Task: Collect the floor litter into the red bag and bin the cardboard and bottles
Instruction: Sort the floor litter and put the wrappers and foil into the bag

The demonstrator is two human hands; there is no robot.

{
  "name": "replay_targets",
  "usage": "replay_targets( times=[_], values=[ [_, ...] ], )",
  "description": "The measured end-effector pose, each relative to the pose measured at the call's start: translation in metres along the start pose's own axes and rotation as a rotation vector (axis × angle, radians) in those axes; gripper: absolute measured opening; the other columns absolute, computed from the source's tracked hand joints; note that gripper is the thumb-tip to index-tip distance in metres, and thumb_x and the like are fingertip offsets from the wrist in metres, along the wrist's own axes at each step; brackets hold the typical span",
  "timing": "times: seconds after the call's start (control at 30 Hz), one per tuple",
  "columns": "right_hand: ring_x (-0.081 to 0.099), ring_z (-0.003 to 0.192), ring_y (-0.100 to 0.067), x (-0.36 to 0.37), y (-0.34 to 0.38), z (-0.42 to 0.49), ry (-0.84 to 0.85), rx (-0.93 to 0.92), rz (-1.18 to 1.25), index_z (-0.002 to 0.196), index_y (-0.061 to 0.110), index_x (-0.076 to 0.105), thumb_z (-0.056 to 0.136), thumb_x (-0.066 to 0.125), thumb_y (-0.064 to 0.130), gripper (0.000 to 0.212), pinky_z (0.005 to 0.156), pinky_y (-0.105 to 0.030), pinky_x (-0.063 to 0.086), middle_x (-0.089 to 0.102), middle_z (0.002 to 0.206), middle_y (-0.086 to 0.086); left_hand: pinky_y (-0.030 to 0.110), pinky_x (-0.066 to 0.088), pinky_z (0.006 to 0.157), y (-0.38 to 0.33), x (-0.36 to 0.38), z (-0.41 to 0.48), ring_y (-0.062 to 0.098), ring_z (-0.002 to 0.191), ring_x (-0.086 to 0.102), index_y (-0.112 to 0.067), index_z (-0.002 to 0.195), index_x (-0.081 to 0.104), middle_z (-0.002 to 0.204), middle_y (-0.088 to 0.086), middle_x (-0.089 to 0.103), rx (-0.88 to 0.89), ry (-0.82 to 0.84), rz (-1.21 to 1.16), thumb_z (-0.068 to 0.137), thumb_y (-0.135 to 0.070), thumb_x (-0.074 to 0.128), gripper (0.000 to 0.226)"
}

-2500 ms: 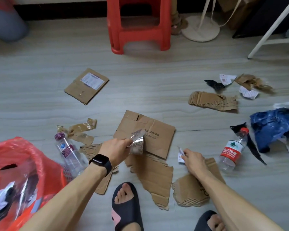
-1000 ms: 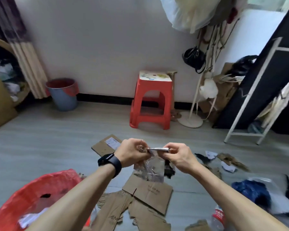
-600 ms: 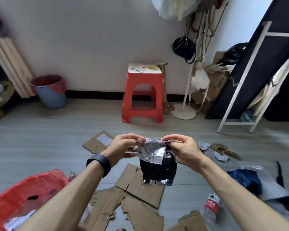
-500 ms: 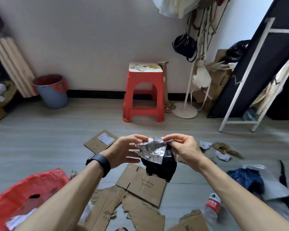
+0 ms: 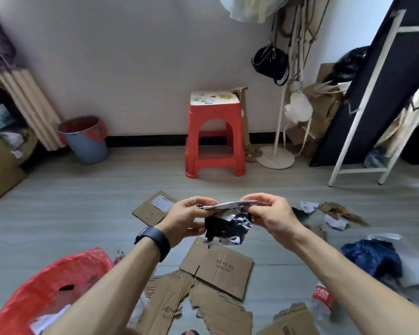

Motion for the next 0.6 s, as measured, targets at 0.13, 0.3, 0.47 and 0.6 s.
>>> replay_targets(
  times=[0.13,0.3,0.47,0.6],
  values=[
    [0.068,0.081,-0.017,-0.005,0.007,-0.006,-0.082,-0.033,-0.011,0.076,0.003,0.073,0.091,0.053,-0.015,0.031,0.052,-0.011,0.047,0.074,0.105,-0.007,0.031,0.054,0.069,0.008,0.009,-0.003,0.021,0.073,0.058,-0.025,0.122,0.065,0.099,0.003,0.071,-0.074,0.154,-0.088,0.080,-0.021,0.078,0.045],
    [0.070,0.083,-0.020,0.010,-0.003,-0.010,0.082,0.086,0.019,0.093,0.004,0.075,0.086,0.057,-0.010,0.024,0.067,-0.024,0.054,0.072,0.114,-0.007,0.024,0.051,0.057,0.012,-0.006,0.005,0.011,0.051,0.049,-0.013,0.113,0.061,0.082,0.006,0.070,-0.048,-0.083,-0.132,0.084,0.001,0.073,0.035],
    [0.072,0.080,-0.027,0.011,-0.020,-0.011,0.071,0.208,0.120,0.125,0.012,0.060,0.089,0.074,0.021,0.040,0.073,-0.035,0.060,0.069,0.115,-0.012,0.024,0.051,0.057,0.000,-0.012,0.003,0.011,0.069,0.065,-0.015,0.097,0.064,0.092,0.007,0.068,0.078,-0.089,-0.157,0.085,0.010,0.067,0.028],
    [0.070,0.071,-0.017,0.006,-0.015,-0.006,-0.018,0.088,0.093,0.105,0.003,0.071,0.088,0.071,0.003,0.017,0.064,-0.024,0.057,0.075,0.095,-0.014,0.029,0.059,0.070,0.006,-0.010,0.001,0.022,0.079,0.067,-0.012,0.096,0.067,0.100,0.016,0.069,0.030,-0.042,-0.147,0.089,0.007,0.063,0.021]
  ],
)
Point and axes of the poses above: each hand's wrist, its own z-axis towards the middle knuckle, its own x-axis out of the palm, y = z × x, the point moved 9 cm from there along z, towards the middle knuckle
